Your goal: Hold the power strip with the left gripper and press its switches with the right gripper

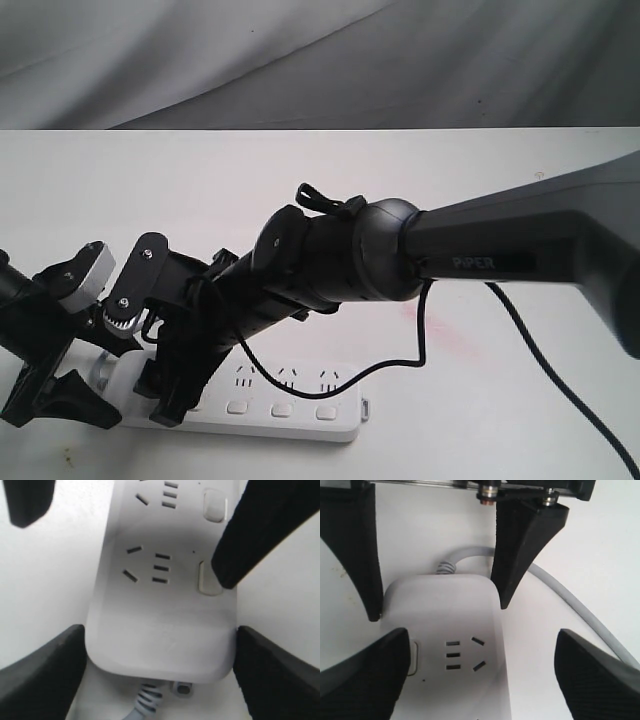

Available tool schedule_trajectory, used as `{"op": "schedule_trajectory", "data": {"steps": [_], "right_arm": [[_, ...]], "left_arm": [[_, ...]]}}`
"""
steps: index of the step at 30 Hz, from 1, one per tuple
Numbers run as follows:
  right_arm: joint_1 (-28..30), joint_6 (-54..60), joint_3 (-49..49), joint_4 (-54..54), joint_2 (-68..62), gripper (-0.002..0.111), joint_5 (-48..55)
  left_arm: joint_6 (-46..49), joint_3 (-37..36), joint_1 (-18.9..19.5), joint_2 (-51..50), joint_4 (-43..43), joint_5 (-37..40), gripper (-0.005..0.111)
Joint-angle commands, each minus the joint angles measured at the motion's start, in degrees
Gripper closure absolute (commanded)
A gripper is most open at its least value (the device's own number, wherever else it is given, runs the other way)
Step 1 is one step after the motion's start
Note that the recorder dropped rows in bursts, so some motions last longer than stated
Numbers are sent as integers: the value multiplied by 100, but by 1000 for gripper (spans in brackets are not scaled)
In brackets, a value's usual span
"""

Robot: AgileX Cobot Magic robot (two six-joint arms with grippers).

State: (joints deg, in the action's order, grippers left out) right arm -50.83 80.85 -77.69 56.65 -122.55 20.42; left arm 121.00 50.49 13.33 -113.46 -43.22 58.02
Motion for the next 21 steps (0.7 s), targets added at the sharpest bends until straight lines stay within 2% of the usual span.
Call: {"op": "schedule_trajectory", "data": {"steps": [1,9,15,21], "right_arm": [[-4,6,-37,54,112,35,-51],[-4,6,-37,94,187,35,-173],[-4,6,-37,21,-297,36,-30],[-4,6,-37,115,59,37,-161]], "left_arm": [[-105,-98,-28,-83,494,-404,43],[-105,-98,-28,-83,494,-404,43],[-105,-98,-28,-83,494,-404,43],[-105,-98,-28,-83,494,-404,43]]}}
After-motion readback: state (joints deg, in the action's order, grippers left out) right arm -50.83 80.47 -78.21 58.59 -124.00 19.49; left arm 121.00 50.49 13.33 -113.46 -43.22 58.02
